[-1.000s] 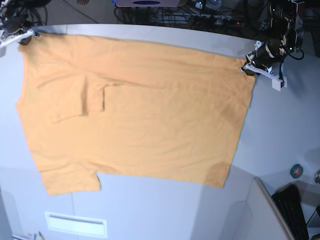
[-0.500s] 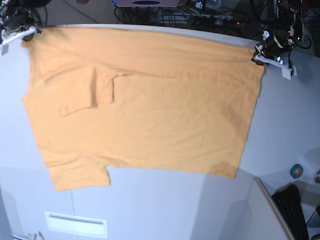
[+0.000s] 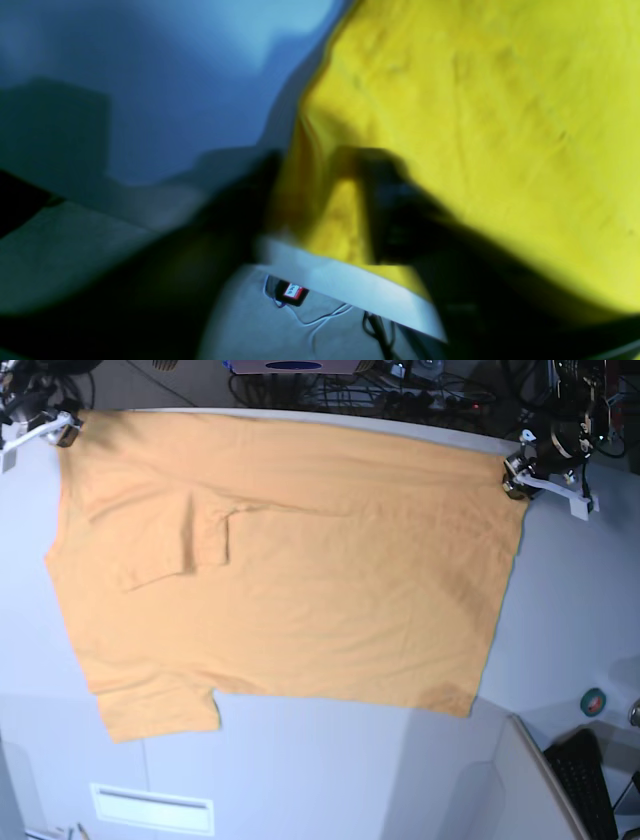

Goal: Layout the t-shirt on the table in an organized manner, then fold the t-shirt properly
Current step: 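Pull the shirt edge taut away from the body with both grippers, then release the shirt edge and move the right gripper to the shirt's side edge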

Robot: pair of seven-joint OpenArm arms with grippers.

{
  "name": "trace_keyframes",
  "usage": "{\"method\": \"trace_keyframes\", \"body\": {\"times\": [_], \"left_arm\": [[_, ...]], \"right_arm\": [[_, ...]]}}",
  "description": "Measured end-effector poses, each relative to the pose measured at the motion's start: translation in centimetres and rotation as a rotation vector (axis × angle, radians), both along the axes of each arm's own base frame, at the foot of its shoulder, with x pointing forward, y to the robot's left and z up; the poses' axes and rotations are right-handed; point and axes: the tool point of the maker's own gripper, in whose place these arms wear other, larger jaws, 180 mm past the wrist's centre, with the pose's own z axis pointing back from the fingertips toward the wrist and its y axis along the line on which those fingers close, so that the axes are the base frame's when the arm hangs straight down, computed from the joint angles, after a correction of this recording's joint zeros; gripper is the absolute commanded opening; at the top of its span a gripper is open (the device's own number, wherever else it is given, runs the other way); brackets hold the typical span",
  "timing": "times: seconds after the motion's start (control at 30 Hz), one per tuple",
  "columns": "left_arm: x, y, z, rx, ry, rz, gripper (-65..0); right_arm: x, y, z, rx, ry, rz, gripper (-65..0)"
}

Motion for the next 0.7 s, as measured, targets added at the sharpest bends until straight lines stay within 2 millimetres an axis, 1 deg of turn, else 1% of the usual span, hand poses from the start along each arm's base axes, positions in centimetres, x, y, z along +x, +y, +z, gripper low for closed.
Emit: {"method": "trace_keyframes", "body": {"times": [0.03,0.07,0.1,0.17,0.27,0.3,0.37,0.4,0.43,0.47,0.5,0.53,0.6,0.63,0.67,0.7], "left_arm": [[0.1,0.9,0.4,0.009,-0.016,0.030,-16.1],[0.2,1.8,0.8,0.025,-0.027,0.054,-12.3],[0.1,2.7,1.2,0.032,-0.034,0.082,-10.4],[0.2,4.4,2.5,0.056,-0.075,0.134,-10.2],[0.4,6.8,4.7,0.102,-0.125,0.183,-10.2],[0.5,7.4,5.3,0.114,-0.140,0.192,-10.2],[1.0,7.9,6.2,0.130,-0.168,0.199,-10.2],[1.4,7.9,6.4,0.129,-0.176,0.195,-10.4],[2.1,7.3,6.4,0.120,-0.183,0.183,-11.2],[3.0,6.9,6.4,0.118,-0.188,0.174,-14.3],[3.9,6.0,6.3,0.103,-0.200,0.152,-19.3],[5.0,5.0,6.3,0.088,-0.214,0.119,-27.2],[6.9,2.8,6.2,0.046,-0.238,0.077,-47.2],[7.6,1.9,6.2,0.035,-0.246,0.056,-57.8],[7.9,1.3,6.1,0.029,-0.245,0.036,-65.0],[8.0,0.9,5.9,0.023,-0.242,0.022,-65.0]], "right_arm": [[0.3,0.0,0.4,-0.009,-0.013,0.006,-29.6],[0.9,-0.1,1.0,-0.021,-0.030,0.014,-29.6],[1.3,-0.3,1.5,-0.031,-0.047,0.020,-29.6],[1.8,-1.2,2.6,-0.056,-0.076,0.002,-29.6],[2.0,-3.6,4.3,-0.115,-0.113,-0.066,-29.4],[2.4,-4.2,4.8,-0.130,-0.129,-0.080,-29.3],[4.0,-5.0,5.5,-0.143,-0.164,-0.087,-29.1],[5.5,-5.4,6.0,-0.149,-0.185,-0.067,-29.1],[7.6,-5.8,6.6,-0.154,-0.225,-0.044,-29.1],[9.9,-6.3,7.1,-0.162,-0.265,-0.025,-29.1],[11.8,-6.7,7.3,-0.161,-0.289,-0.013,-29.3],[13.8,-7.1,7.3,-0.149,-0.302,-0.002,-29.3],[17.3,-7.1,6.3,-0.097,-0.308,0.022,-29.3],[18.8,-7.0,5.6,-0.070,-0.297,0.026,-29.3],[19.9,-7.0,4.9,-0.042,-0.280,0.025,-29.3],[21.0,-7.1,4.1,-0.020,-0.257,0.028,-29.3]]}}
